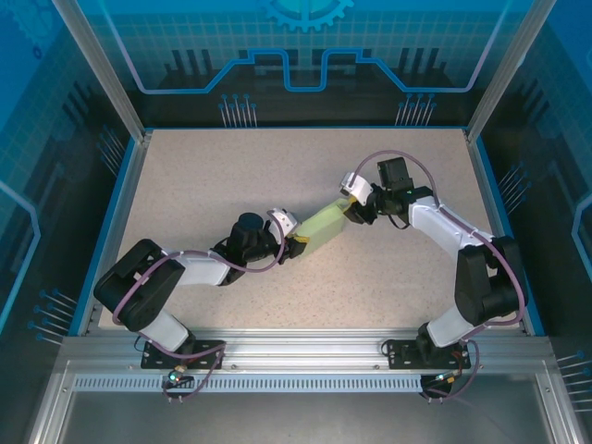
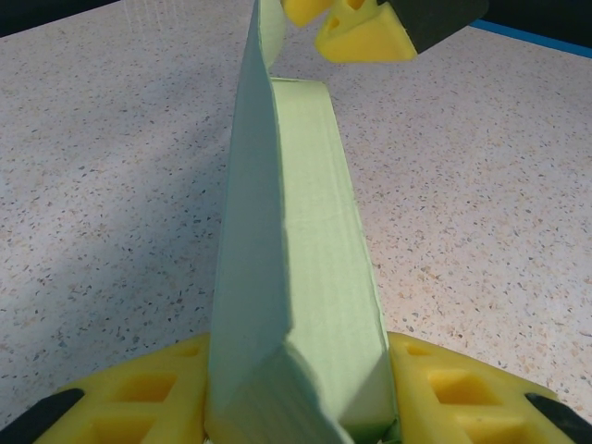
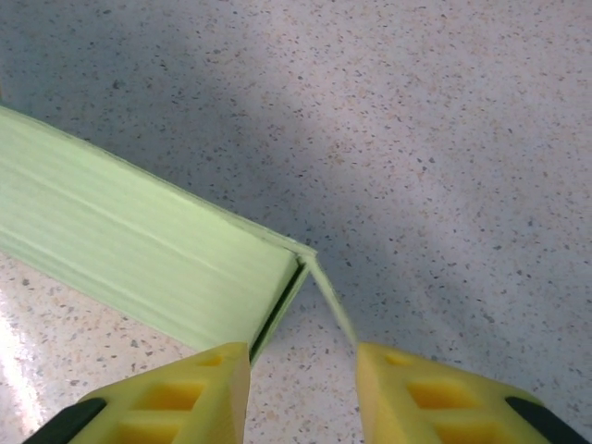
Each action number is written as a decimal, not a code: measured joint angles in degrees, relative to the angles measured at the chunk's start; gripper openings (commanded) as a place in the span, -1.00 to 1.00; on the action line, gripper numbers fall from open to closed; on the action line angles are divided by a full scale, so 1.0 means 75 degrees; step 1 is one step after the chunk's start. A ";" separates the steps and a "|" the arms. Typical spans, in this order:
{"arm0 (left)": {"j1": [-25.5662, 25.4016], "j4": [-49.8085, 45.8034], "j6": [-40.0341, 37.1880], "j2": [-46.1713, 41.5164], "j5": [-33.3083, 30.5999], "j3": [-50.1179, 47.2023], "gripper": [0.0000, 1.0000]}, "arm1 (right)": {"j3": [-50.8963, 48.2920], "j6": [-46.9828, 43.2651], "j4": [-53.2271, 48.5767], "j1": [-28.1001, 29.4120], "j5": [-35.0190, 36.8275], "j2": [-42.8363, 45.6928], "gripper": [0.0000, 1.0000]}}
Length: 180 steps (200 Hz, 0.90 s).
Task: Fold the paper box
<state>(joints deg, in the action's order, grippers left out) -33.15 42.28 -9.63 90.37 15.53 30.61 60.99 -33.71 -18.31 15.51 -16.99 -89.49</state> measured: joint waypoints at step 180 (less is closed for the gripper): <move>0.0000 0.0020 0.0000 0.0000 -0.0003 0.0000 -0.23 | 0.0935 0.0085 -0.0685 0.0423 0.0676 -0.0545 -0.84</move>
<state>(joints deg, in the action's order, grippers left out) -33.15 42.44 -9.63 90.37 15.51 30.61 68.01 -33.08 -23.44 18.68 -11.92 -93.58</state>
